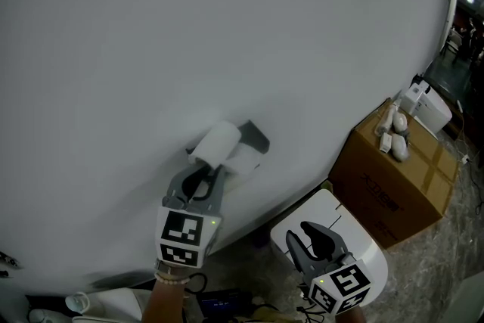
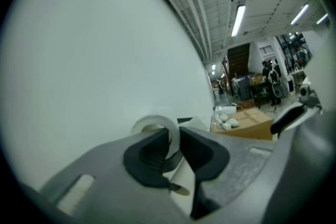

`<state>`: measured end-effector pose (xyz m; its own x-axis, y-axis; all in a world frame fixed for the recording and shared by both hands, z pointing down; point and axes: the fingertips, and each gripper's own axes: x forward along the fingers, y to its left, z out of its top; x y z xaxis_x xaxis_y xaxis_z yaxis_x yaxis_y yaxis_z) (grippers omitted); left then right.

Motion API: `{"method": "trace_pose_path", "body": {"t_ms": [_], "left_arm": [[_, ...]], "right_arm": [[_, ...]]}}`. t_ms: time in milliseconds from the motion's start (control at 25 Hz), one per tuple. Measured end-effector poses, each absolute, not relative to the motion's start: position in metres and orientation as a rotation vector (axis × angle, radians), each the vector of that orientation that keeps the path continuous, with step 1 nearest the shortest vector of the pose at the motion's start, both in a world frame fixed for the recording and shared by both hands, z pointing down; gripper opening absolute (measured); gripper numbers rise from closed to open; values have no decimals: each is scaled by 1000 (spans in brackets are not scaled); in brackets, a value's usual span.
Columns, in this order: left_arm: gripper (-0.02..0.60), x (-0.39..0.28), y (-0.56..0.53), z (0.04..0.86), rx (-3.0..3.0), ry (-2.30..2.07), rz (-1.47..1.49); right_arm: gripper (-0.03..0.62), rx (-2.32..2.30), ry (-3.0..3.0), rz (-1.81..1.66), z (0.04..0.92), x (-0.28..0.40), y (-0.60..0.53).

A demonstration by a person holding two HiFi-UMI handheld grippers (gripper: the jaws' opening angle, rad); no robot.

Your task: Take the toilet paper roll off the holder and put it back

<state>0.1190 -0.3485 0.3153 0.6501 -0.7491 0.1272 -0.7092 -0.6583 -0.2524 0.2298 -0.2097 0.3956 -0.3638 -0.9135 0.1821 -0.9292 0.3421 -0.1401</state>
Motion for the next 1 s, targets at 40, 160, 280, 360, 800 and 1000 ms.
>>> {"method": "trace_pose_path", "body": {"t_ms": [40, 160, 280, 360, 800, 1000], "left_arm": [[57, 118, -347, 314, -2694, 1195, -319], [57, 114, -341, 307, -2707, 1186, -285], [55, 109, -335, 302, -2698, 1195, -273], [55, 103, -330, 297, -2693, 1205, -255], [55, 30, -290, 273, -2625, 1307, -200], [55, -5, -270, 271, -2590, 1437, -217]], "right_arm": [[121, 1726, -2521, 334, 394, 229, -211], [121, 1707, -2553, 316, 389, 226, -214], [121, 1686, -2582, 293, 383, 224, -219], [121, 1671, -2600, 280, 379, 220, -223], [143, 1423, -2803, 153, 343, 140, -248], [143, 1234, -2897, 112, 333, 99, -257]]}}
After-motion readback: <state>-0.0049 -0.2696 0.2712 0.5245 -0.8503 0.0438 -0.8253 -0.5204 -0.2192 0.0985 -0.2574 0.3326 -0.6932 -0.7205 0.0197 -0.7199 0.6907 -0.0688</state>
